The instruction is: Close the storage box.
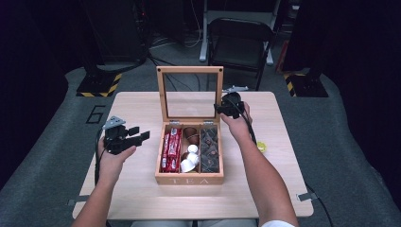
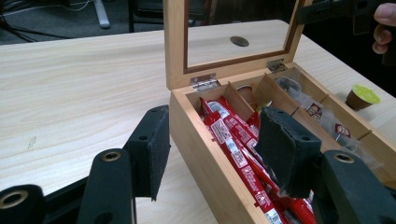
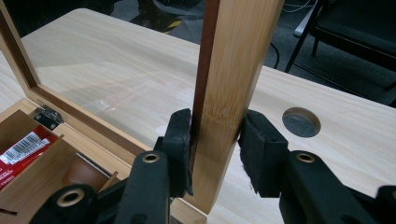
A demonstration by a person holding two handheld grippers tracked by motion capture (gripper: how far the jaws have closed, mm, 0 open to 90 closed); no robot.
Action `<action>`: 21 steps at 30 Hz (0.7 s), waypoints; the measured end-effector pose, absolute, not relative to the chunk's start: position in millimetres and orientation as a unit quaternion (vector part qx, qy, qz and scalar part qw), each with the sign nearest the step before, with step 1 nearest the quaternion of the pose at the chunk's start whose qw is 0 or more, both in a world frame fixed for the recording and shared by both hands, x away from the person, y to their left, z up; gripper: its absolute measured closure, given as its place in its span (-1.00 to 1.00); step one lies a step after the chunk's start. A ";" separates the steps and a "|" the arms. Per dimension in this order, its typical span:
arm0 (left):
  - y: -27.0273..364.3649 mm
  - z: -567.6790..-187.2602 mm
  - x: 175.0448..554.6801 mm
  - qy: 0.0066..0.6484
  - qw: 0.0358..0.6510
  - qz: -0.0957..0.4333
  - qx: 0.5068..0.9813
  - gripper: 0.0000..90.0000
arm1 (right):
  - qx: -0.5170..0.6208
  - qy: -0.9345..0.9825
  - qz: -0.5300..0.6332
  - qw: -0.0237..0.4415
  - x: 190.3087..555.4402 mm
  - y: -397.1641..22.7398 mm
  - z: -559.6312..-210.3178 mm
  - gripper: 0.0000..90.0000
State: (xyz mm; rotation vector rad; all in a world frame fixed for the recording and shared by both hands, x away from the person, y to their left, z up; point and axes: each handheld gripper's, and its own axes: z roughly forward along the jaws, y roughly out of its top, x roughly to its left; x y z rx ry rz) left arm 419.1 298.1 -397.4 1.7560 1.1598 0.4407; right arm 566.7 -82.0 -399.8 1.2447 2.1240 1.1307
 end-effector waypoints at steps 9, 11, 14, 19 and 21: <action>290.0 -401.6 421.3 0.468 0.467 0.178 0.729 -0.02 | 0.442 0.766 0.410 0.224 562.5 -82.1 -400.2 0.43; 288.8 -403.0 422.0 0.467 0.465 0.178 0.731 -0.02 | 0.441 0.766 0.409 0.227 561.6 -81.9 -399.9 0.43; 287.6 -403.8 423.0 0.469 0.466 0.177 0.729 -0.02 | 0.441 0.765 0.410 0.229 559.2 -81.6 -400.0 0.43; 285.2 -403.7 425.5 0.466 0.466 0.175 0.731 -0.02 | 0.435 0.766 0.410 0.236 555.2 -81.7 -399.5 0.44; 283.2 -403.7 426.7 0.464 0.463 0.177 0.734 -0.02 | 0.435 0.766 0.409 0.237 553.1 -81.2 -399.4 0.44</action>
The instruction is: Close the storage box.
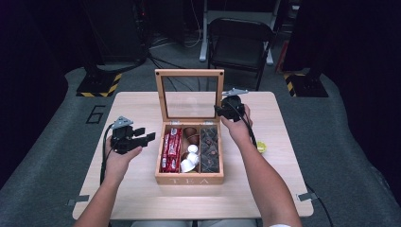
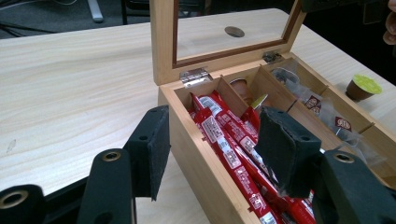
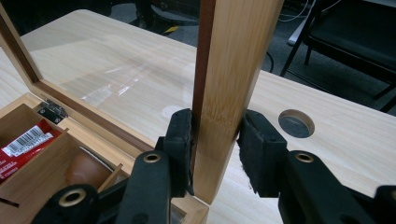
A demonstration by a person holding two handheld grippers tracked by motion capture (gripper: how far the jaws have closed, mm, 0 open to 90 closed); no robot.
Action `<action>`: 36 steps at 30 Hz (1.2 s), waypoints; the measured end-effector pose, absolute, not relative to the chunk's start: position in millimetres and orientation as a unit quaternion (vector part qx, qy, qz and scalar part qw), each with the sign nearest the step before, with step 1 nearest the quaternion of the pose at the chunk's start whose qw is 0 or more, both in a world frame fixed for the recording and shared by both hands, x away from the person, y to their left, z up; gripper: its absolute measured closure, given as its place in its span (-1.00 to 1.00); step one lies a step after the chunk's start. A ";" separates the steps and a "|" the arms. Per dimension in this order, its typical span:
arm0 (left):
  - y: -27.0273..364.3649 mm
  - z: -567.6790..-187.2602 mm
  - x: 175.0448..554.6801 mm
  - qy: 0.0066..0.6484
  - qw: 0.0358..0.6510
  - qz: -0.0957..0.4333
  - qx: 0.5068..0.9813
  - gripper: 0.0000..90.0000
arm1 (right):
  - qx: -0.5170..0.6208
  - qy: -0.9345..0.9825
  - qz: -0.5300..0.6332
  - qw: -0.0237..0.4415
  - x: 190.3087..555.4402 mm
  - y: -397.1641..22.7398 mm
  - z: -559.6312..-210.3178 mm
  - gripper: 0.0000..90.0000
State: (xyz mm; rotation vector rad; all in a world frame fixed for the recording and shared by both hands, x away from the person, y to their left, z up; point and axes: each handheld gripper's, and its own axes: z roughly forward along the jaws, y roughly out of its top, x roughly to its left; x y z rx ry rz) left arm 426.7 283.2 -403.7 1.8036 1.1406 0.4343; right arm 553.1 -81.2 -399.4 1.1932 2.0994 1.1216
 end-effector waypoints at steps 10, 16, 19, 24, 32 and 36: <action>270.3 -393.5 440.4 0.450 0.465 0.178 0.742 -0.01 | 0.427 0.770 0.405 0.246 545.3 -81.0 -398.0 0.45; 264.2 -383.5 452.6 0.430 0.464 0.197 0.749 0.05 | 0.424 0.770 0.408 0.246 542.7 -81.6 -398.2 0.45; 263.3 -379.7 458.4 0.429 0.464 0.194 0.750 0.05 | 0.419 0.773 0.407 0.246 541.3 -82.1 -397.8 0.45; 266.3 -374.1 469.9 0.437 0.476 0.184 0.741 0.06 | 0.413 0.776 0.410 0.244 539.4 -83.3 -397.3 0.45; 269.9 -372.4 485.0 0.438 0.476 0.189 0.739 0.09 | 0.410 0.778 0.411 0.241 534.2 -84.2 -397.3 0.45; 268.2 -366.1 489.6 0.442 0.476 0.200 0.734 0.09 | 0.407 0.778 0.412 0.245 532.2 -84.4 -398.0 0.45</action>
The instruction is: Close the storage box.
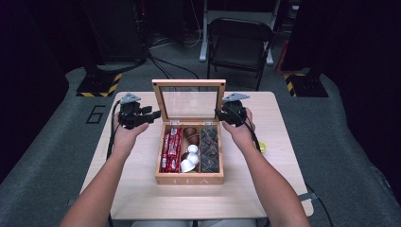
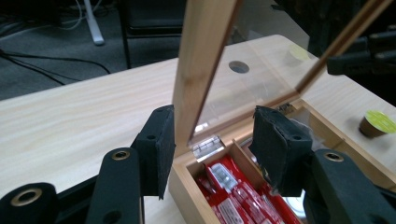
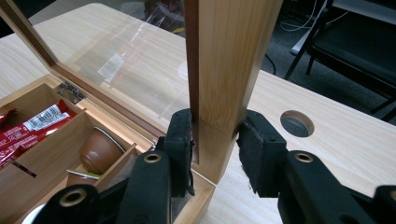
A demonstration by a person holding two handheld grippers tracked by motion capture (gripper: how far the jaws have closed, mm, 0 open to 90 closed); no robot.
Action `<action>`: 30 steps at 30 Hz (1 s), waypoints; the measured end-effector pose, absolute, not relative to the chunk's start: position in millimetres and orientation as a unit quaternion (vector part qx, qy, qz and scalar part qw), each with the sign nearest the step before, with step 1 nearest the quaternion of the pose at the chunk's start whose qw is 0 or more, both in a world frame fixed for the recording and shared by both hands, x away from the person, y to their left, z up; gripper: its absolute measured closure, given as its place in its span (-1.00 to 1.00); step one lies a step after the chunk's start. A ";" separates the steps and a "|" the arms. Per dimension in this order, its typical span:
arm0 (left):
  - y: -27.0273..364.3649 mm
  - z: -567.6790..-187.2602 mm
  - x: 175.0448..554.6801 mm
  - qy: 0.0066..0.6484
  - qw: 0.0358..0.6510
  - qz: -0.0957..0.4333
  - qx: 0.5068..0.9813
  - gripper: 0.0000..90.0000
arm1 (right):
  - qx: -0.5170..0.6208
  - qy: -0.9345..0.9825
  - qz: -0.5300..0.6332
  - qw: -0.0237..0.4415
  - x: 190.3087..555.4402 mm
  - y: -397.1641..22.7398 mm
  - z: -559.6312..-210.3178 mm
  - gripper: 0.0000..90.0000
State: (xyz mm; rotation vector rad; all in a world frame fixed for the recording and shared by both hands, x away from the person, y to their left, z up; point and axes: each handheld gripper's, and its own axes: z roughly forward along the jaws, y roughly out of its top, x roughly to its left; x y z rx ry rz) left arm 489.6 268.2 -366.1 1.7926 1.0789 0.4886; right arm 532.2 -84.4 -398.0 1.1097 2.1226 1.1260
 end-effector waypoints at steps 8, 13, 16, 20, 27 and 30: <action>259.2 -352.6 499.3 0.439 0.473 0.210 0.735 0.07 | 0.399 0.777 0.418 0.252 527.4 -85.5 -399.8 0.44; 256.0 -348.0 499.9 0.434 0.477 0.212 0.735 0.14 | 0.391 0.778 0.421 0.253 522.9 -86.8 -401.0 0.44; 253.7 -346.5 497.5 0.427 0.476 0.220 0.737 0.24 | 0.389 0.780 0.419 0.254 520.4 -86.8 -401.1 0.44; 253.1 -345.2 495.0 0.419 0.469 0.223 0.745 0.29 | 0.385 0.780 0.422 0.254 518.1 -87.7 -402.1 0.44; 254.7 -342.7 490.9 0.416 0.467 0.224 0.748 0.36 | 0.388 0.777 0.428 0.252 516.6 -88.8 -403.7 0.43; 255.3 -342.4 489.0 0.412 0.465 0.221 0.752 0.36 | 0.387 0.776 0.431 0.249 516.3 -89.7 -404.3 0.41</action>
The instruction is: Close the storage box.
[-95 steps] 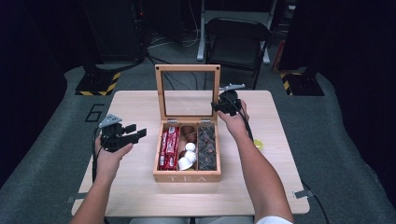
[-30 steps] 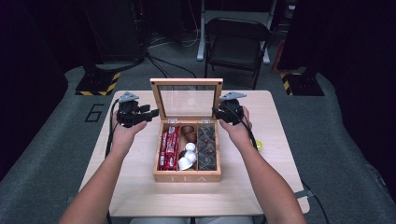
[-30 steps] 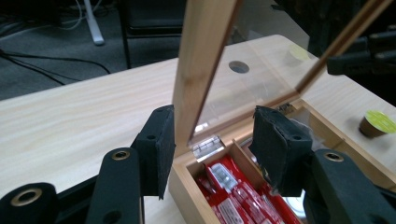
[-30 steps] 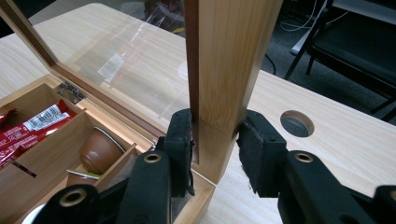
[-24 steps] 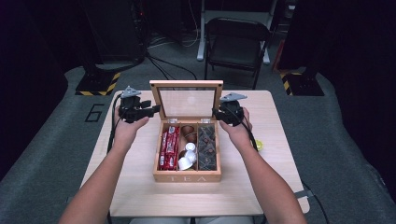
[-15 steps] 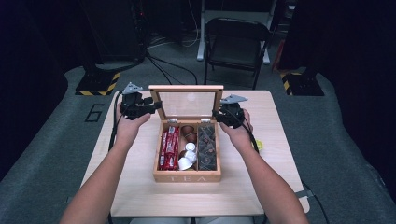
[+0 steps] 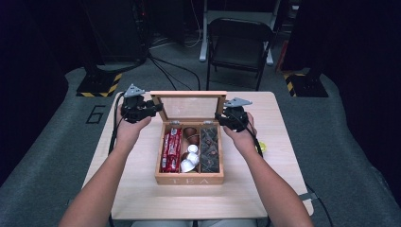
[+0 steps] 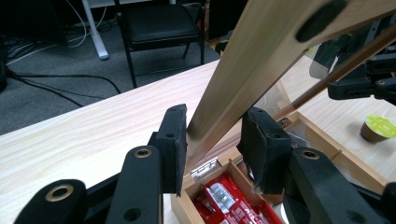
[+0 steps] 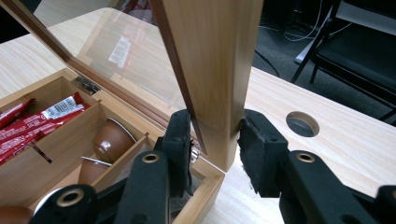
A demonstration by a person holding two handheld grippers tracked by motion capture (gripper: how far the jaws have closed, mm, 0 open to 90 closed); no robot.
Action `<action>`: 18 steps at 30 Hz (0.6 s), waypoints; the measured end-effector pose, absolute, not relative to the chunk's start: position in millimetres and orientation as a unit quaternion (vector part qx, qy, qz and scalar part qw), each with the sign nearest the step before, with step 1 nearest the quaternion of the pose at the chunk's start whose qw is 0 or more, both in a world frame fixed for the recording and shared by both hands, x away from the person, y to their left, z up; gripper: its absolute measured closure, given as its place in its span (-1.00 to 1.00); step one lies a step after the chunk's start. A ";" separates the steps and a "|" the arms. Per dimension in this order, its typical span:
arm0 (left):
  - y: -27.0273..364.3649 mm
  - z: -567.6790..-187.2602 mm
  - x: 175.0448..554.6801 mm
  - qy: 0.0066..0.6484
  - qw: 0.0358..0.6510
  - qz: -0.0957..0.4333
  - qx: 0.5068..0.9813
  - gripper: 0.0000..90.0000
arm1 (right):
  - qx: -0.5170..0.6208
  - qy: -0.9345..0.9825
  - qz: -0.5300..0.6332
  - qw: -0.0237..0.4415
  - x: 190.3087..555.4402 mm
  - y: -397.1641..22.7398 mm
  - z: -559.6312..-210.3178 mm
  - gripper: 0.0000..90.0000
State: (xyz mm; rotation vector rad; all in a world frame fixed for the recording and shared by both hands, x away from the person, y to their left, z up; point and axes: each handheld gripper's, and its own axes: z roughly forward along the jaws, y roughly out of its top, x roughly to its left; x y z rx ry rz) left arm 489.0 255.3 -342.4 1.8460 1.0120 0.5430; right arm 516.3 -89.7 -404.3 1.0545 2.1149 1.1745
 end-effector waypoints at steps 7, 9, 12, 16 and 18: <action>256.4 -344.3 482.0 0.405 0.463 0.218 0.757 0.35 | 0.390 0.770 0.448 0.234 512.2 -92.0 -403.9 0.31; 256.2 -345.0 479.7 0.404 0.462 0.219 0.758 0.35 | 0.392 0.768 0.451 0.230 509.0 -92.1 -402.4 0.28; 256.7 -345.9 476.4 0.400 0.459 0.219 0.762 0.35 | 0.390 0.769 0.452 0.230 505.2 -92.5 -400.0 0.26; 257.0 -347.0 471.9 0.399 0.458 0.216 0.764 0.34 | 0.386 0.770 0.453 0.230 499.9 -94.3 -396.7 0.24; 257.8 -346.8 469.6 0.396 0.460 0.215 0.765 0.33 | 0.389 0.767 0.455 0.229 496.5 -95.3 -396.0 0.24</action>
